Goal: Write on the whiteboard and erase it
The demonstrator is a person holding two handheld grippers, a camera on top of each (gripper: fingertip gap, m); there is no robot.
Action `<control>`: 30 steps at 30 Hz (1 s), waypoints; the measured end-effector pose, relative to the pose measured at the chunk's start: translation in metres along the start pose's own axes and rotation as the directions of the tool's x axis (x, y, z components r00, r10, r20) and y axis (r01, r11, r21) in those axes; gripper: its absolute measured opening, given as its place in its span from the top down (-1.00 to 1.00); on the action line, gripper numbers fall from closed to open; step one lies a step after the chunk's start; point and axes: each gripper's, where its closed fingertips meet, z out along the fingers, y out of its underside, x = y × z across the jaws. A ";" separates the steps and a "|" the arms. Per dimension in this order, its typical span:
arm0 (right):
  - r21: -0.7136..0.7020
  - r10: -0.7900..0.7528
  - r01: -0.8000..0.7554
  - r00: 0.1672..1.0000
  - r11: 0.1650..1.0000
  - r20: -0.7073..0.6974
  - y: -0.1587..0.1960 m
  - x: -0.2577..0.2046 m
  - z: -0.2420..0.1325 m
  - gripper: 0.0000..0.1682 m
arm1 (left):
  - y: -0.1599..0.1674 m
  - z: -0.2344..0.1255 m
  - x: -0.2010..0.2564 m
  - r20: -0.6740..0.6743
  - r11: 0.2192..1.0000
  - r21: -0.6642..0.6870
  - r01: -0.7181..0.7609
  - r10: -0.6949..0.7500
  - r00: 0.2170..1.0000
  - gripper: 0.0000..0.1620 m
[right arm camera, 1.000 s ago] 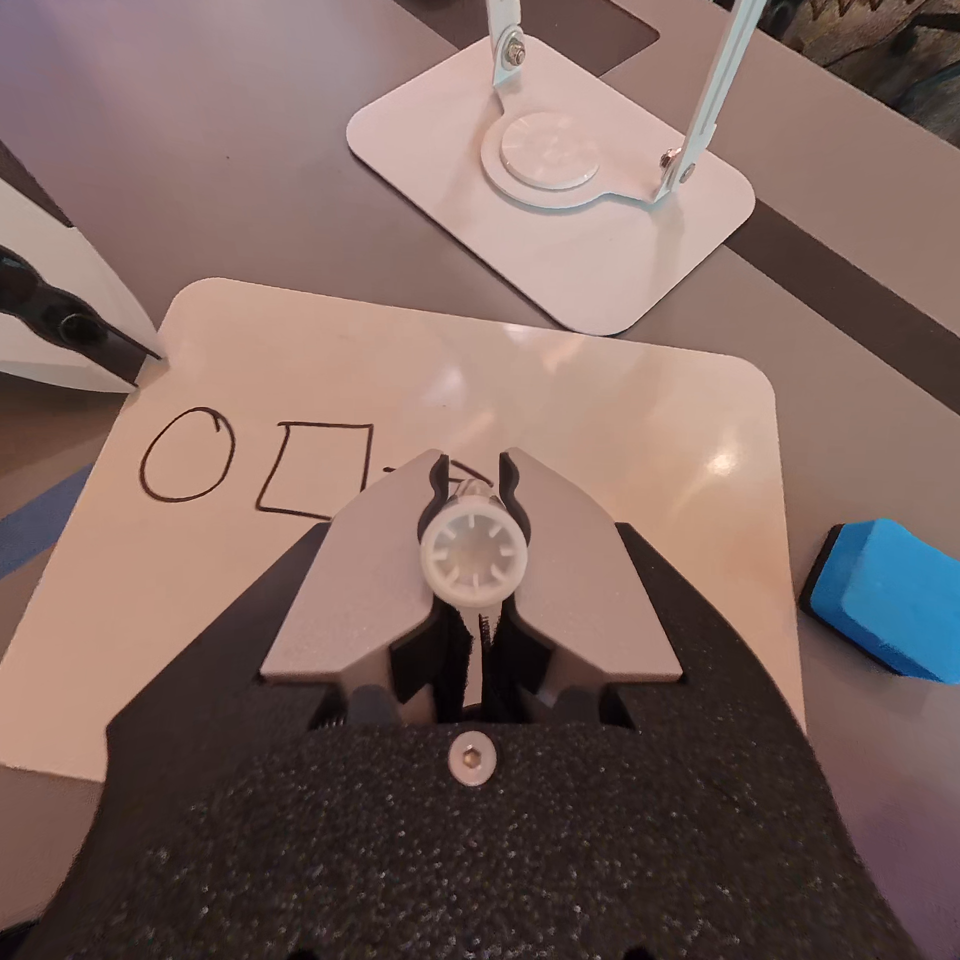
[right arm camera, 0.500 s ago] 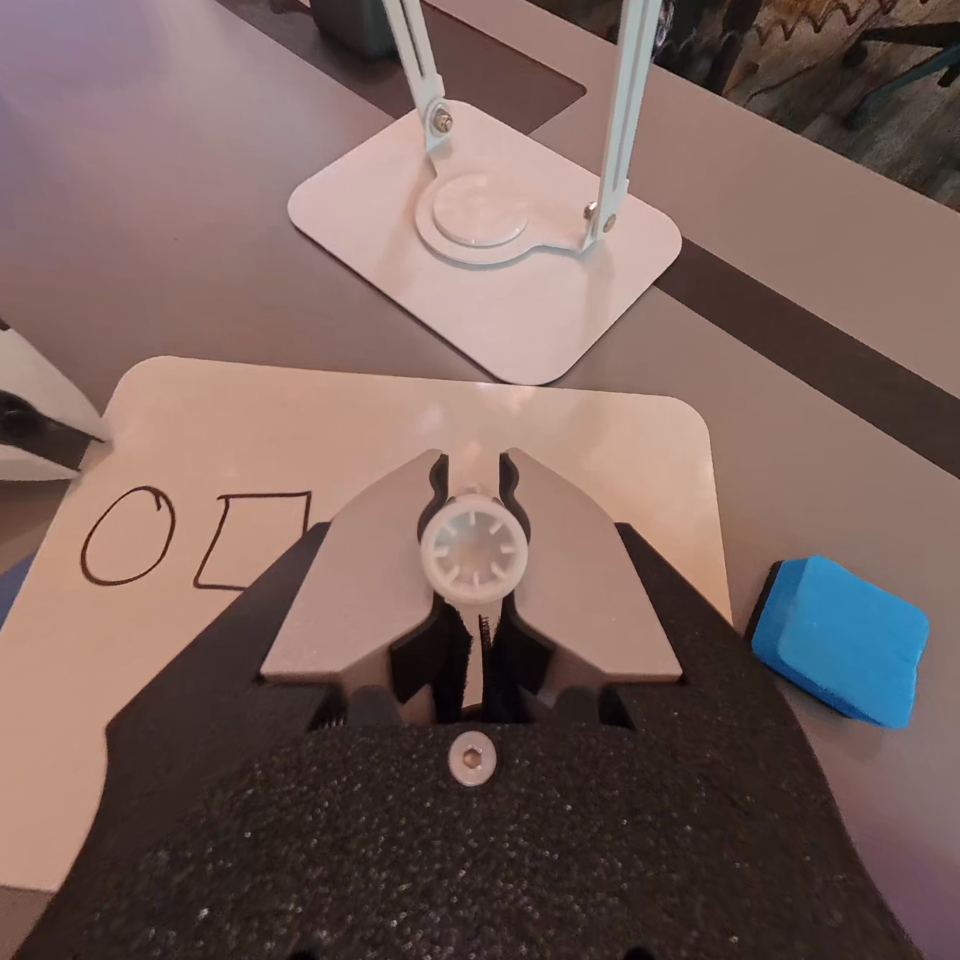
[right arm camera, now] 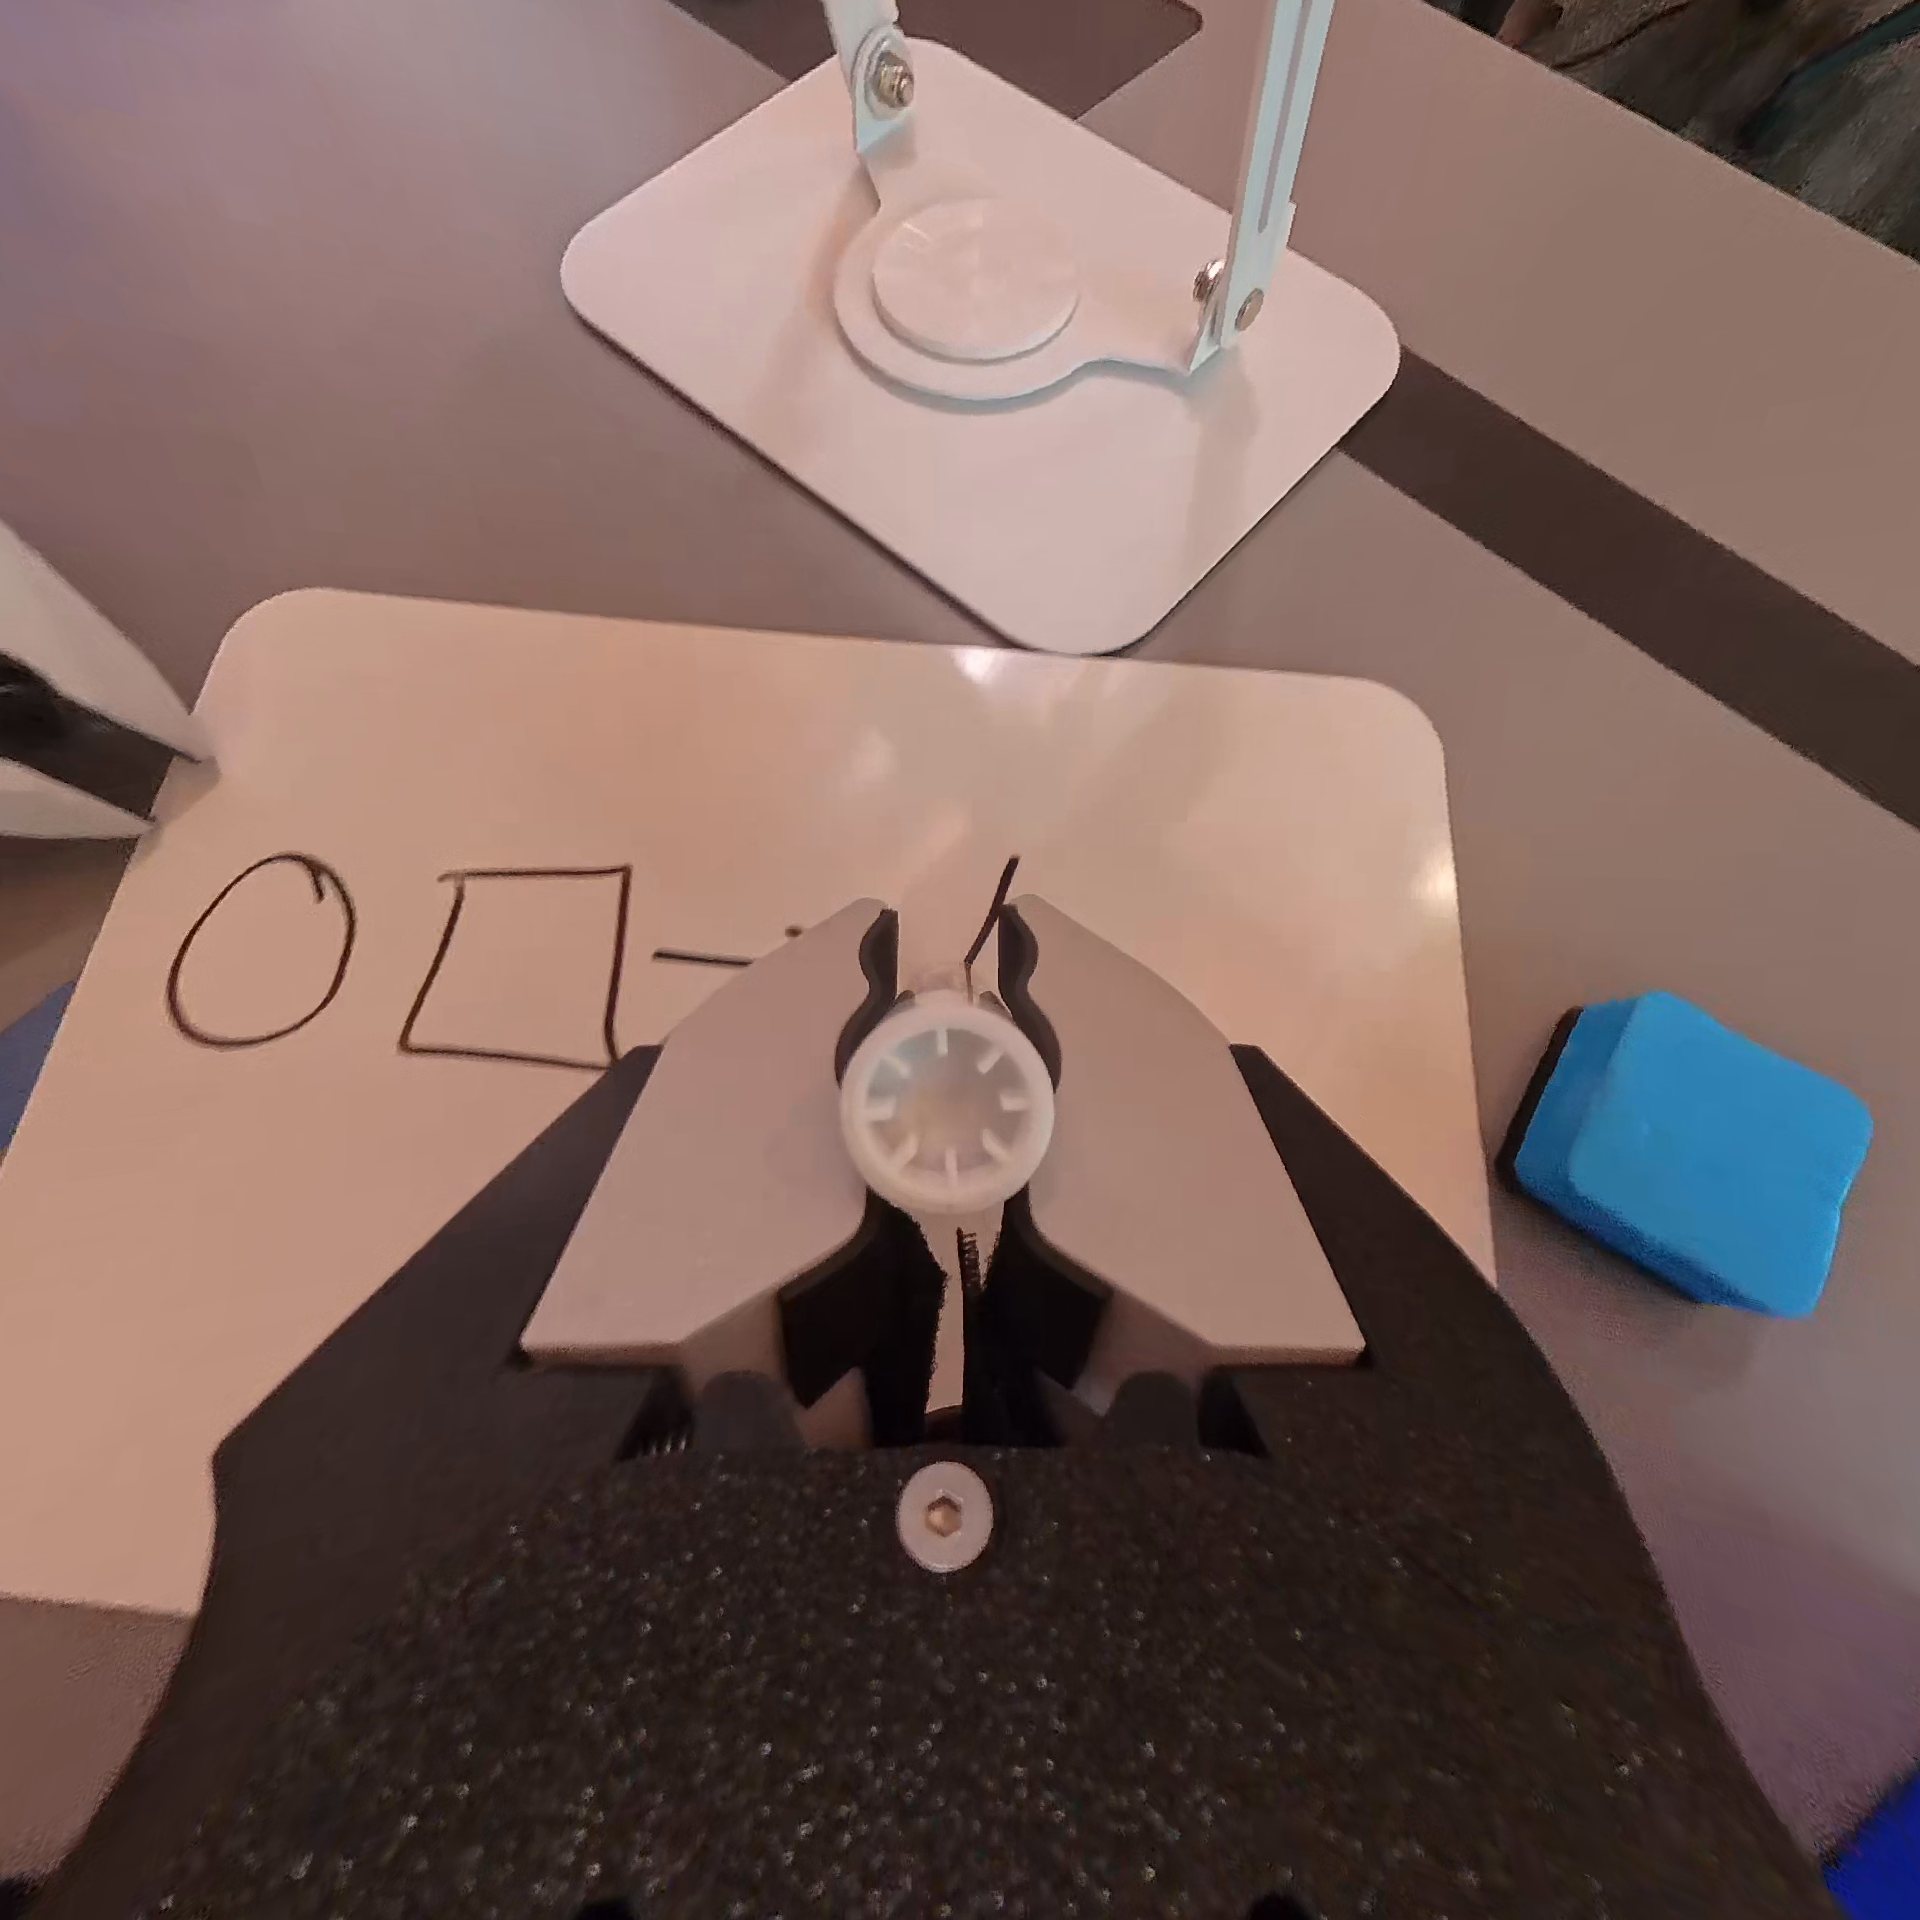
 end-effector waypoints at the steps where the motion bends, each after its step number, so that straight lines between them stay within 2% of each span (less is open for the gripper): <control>1: -0.002 0.002 -0.002 1.000 1.000 0.000 0.004 -0.003 -0.004 0.77 | 0.000 0.000 0.000 0.000 1.000 0.000 0.000 0.000 1.000 0.80; 4: -0.004 0.006 -0.006 1.000 1.000 -0.004 0.007 -0.007 -0.010 0.77 | 0.000 0.000 0.000 0.001 1.000 0.000 -0.002 0.002 1.000 0.80; 6: 0.042 0.009 -0.008 1.000 0.999 -0.015 -0.004 -0.004 -0.008 0.77 | 0.000 0.000 0.000 0.001 1.000 0.000 -0.002 0.002 1.000 0.80; 9: 0.073 0.010 -0.008 0.999 0.997 -0.031 -0.020 0.007 0.001 0.77 | 0.000 0.000 0.000 0.003 1.000 0.000 -0.003 0.003 1.000 0.80; 15: 0.051 0.013 -0.012 1.000 0.999 -0.015 -0.027 0.015 0.022 0.77 | 0.000 0.000 0.000 0.000 1.000 0.000 -0.001 0.001 1.000 0.80; 20: 0.031 0.018 -0.017 1.000 0.999 -0.013 -0.022 0.018 0.025 0.77 | 0.000 0.000 0.000 0.000 1.000 0.000 -0.001 0.001 1.000 0.80; 30: -0.012 0.064 -0.065 0.995 0.998 -0.074 0.006 0.040 -0.007 0.77 | 0.000 0.000 -0.001 0.001 1.000 0.000 -0.003 0.003 1.000 0.80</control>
